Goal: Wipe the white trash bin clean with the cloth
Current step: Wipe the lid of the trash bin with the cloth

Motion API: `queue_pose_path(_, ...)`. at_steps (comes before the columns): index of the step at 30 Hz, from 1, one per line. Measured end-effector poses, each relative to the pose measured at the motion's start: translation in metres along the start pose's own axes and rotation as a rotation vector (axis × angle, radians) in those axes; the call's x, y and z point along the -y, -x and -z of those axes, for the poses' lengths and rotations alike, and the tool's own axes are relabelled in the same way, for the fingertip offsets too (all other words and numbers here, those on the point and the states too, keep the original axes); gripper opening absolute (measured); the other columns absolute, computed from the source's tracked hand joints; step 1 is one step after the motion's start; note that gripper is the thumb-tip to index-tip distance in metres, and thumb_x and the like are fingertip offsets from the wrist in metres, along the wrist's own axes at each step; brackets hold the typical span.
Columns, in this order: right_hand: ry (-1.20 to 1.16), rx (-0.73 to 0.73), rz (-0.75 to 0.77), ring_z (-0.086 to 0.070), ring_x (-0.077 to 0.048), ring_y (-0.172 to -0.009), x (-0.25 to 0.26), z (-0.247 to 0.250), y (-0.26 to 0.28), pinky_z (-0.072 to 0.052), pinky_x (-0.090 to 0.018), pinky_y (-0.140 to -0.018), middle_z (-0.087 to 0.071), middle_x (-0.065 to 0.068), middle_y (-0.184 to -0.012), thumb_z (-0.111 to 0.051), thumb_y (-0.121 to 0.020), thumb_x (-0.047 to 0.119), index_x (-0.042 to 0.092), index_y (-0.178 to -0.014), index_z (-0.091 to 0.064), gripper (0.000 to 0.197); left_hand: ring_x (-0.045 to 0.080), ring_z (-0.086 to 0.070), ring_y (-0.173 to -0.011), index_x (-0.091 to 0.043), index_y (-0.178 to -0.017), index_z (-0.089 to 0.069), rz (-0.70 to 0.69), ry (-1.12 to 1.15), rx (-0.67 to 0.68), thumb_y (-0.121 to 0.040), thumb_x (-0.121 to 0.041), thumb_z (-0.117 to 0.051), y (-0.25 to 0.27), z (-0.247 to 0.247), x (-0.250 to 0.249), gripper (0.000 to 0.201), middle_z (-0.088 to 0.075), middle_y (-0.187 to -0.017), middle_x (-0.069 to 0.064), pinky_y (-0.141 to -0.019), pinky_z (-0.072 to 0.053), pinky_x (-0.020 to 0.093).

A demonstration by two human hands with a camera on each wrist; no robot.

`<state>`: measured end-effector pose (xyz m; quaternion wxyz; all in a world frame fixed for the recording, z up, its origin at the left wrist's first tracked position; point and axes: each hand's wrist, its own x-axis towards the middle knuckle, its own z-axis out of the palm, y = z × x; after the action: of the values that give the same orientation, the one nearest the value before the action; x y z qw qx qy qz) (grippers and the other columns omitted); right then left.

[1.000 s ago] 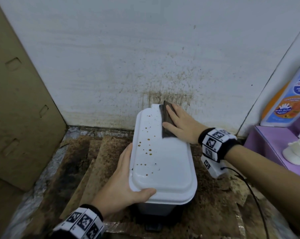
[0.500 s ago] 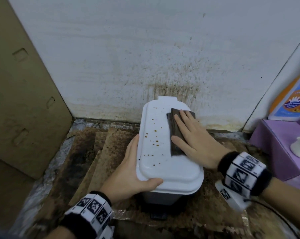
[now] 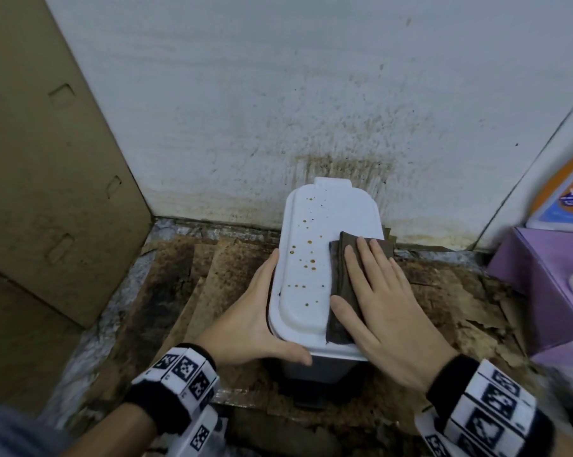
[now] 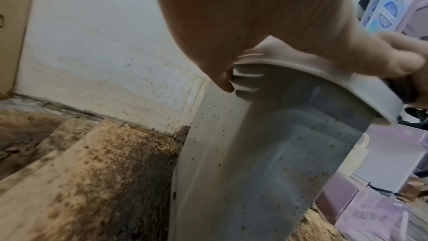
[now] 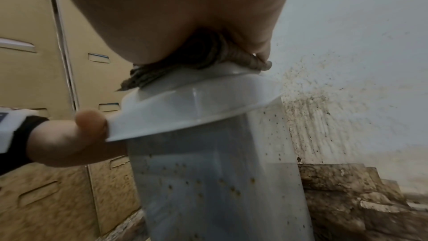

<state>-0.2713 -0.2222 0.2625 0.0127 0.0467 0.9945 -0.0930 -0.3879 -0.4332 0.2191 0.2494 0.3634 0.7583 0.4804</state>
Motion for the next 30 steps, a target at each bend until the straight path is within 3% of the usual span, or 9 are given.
queue_pose_path(7,0.106,-0.013,0.03,0.017,-0.022,-0.156,0.025,0.0,-0.012,0.007,-0.043,-0.127,0.014,-0.01,-0.169,0.001,-0.098,0.064,0.012,-0.161,0.01,0.082,-0.004,-0.011,-0.153,-0.044,-0.159,0.011,-0.052,-0.021,-0.041,-0.062,-0.043,-0.098,-0.002,-0.008,-0.001,0.146,-0.003,-0.166,-0.03,-0.125,-0.027,0.046)
queue_pose_path(11,0.07,-0.064,0.076,0.004,-0.028,-0.158,0.051,-0.01,-0.026,-0.001,-0.047,-0.127,0.001,-0.015,-0.17,-0.005,-0.099,0.063,0.009,-0.162,-0.001,0.082,-0.002,-0.013,-0.154,-0.042,-0.16,0.013,-0.055,0.005,-0.042,-0.065,-0.046,-0.096,-0.002,-0.008,0.004,0.144,-0.004,-0.167,-0.028,-0.124,-0.029,0.045)
queue_pose_path(13,0.055,-0.089,0.093,-0.001,-0.03,-0.158,0.061,-0.014,-0.03,-0.005,-0.049,-0.127,-0.006,-0.017,-0.169,-0.008,-0.1,0.062,0.008,-0.162,-0.007,0.082,-0.004,-0.01,-0.154,-0.043,-0.158,0.014,-0.069,-0.018,-0.045,-0.066,-0.05,-0.093,-0.001,-0.007,0.01,0.142,0.0,-0.166,-0.032,-0.125,-0.026,0.036)
queue_pose_path(16,0.062,-0.095,0.1,-0.004,-0.031,-0.157,0.067,-0.016,-0.033,-0.007,-0.049,-0.127,-0.008,-0.017,-0.169,-0.009,-0.101,0.062,0.008,-0.161,-0.01,0.081,-0.012,-0.012,-0.15,-0.043,-0.158,0.013,-0.076,-0.018,-0.074,-0.067,-0.05,-0.092,0.001,-0.006,0.013,0.139,-0.004,-0.16,-0.043,-0.117,-0.023,0.011)
queue_pose_path(21,0.084,-0.089,0.096,-0.007,-0.032,-0.157,0.068,-0.014,-0.034,-0.01,-0.05,-0.127,-0.012,-0.019,-0.168,-0.01,-0.1,0.062,0.006,-0.161,-0.014,0.082,-0.01,-0.008,-0.152,-0.036,-0.159,0.018,-0.059,-0.003,-0.087,-0.064,-0.051,-0.093,0.001,-0.008,0.018,0.147,0.0,-0.164,-0.036,-0.118,-0.022,0.013)
queue_pose_path(24,0.089,-0.081,0.093,-0.005,-0.032,-0.157,0.069,-0.013,-0.034,-0.007,-0.049,-0.127,-0.009,-0.019,-0.168,-0.013,-0.101,0.062,0.007,-0.161,-0.011,0.081,-0.016,-0.005,-0.149,-0.04,-0.156,0.025,-0.037,-0.014,-0.065,-0.06,-0.052,-0.095,0.002,-0.005,0.015,0.154,0.006,-0.158,-0.046,-0.114,-0.019,0.004)
queue_pose_path(26,0.05,-0.065,0.104,0.004,-0.028,-0.158,0.067,-0.01,-0.032,0.0,-0.046,-0.127,0.0,-0.016,-0.17,-0.012,-0.102,0.063,0.009,-0.162,-0.003,0.081,-0.015,0.0,-0.15,-0.04,-0.153,0.031,-0.015,-0.03,-0.025,-0.055,-0.048,-0.098,0.002,-0.002,0.011,0.162,0.009,-0.16,-0.041,-0.116,-0.015,0.007)
queue_pose_path(28,-0.062,-0.035,0.115,0.016,-0.019,-0.156,0.063,-0.006,-0.03,0.008,-0.041,-0.127,0.011,-0.009,-0.17,-0.013,-0.102,0.065,0.014,-0.162,0.004,0.08,-0.013,0.004,-0.151,-0.04,-0.15,0.036,0.008,-0.044,0.018,-0.052,-0.043,-0.101,0.004,0.002,0.01,0.169,0.012,-0.165,-0.031,-0.122,-0.011,0.018)
queue_pose_path(30,-0.202,-0.009,0.11,0.023,-0.009,-0.153,0.055,0.001,-0.028,0.011,-0.036,-0.126,0.016,0.0,-0.169,-0.014,-0.102,0.065,0.019,-0.162,0.006,0.078,-0.016,0.006,-0.149,-0.043,-0.147,0.04,0.018,-0.043,0.059,-0.051,-0.043,-0.101,0.007,0.003,0.004,0.171,0.016,-0.163,-0.031,-0.125,-0.01,0.027)
